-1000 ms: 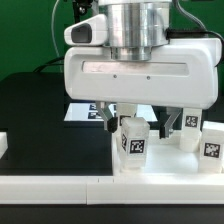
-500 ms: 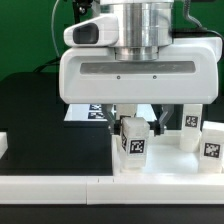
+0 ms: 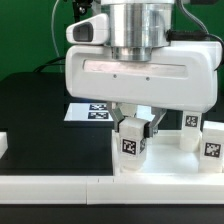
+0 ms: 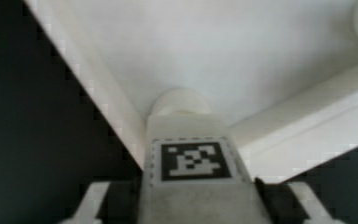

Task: Assemble square table

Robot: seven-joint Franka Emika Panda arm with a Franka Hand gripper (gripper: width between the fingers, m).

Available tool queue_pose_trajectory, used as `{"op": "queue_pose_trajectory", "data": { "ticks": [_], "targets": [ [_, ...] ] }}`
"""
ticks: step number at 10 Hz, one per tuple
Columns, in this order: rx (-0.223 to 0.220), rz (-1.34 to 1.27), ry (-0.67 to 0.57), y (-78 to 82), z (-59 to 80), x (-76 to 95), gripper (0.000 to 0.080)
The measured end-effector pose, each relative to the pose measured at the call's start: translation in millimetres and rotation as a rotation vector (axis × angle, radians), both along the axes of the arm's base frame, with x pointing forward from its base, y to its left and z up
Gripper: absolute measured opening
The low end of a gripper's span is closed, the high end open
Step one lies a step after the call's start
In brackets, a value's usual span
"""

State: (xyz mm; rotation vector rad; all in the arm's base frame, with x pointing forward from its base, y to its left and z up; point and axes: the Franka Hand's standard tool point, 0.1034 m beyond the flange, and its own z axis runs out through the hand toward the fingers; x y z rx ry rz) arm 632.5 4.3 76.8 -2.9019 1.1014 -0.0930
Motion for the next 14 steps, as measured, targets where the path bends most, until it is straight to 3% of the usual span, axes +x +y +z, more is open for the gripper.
{"op": "queue_pose_trajectory", "data": {
  "ticks": [1, 4, 5, 6, 7, 8, 9, 10, 14],
  "targets": [
    [0.009, -0.151, 0.003, 1.4, -0.6, -0.5, 0.0289],
    [0.131, -0.655, 0.015, 4.2, -2.0, 0.3, 0.0289],
    [0.139, -0.716, 0.016, 3.5, -2.2, 0.8, 0.0289],
    [0.137, -0.712, 0.016, 3.9, -2.5, 0.6, 0.0362],
    [0.128, -0.643, 0.013, 4.0, -2.9, 0.2, 0.0362],
    [0.108, -0.529, 0.008, 5.4, -3.9, -0.9, 0.0544],
    [0.088, -0.346, -0.016, 3.2, -4.7, -0.5, 0.0544],
    [0.068, -0.138, -0.026, -1.2, -2.6, 0.6, 0.0628],
    [0.041, 0.144, -0.041, -2.2, -1.8, 1.2, 0.0649]
  ]
}}
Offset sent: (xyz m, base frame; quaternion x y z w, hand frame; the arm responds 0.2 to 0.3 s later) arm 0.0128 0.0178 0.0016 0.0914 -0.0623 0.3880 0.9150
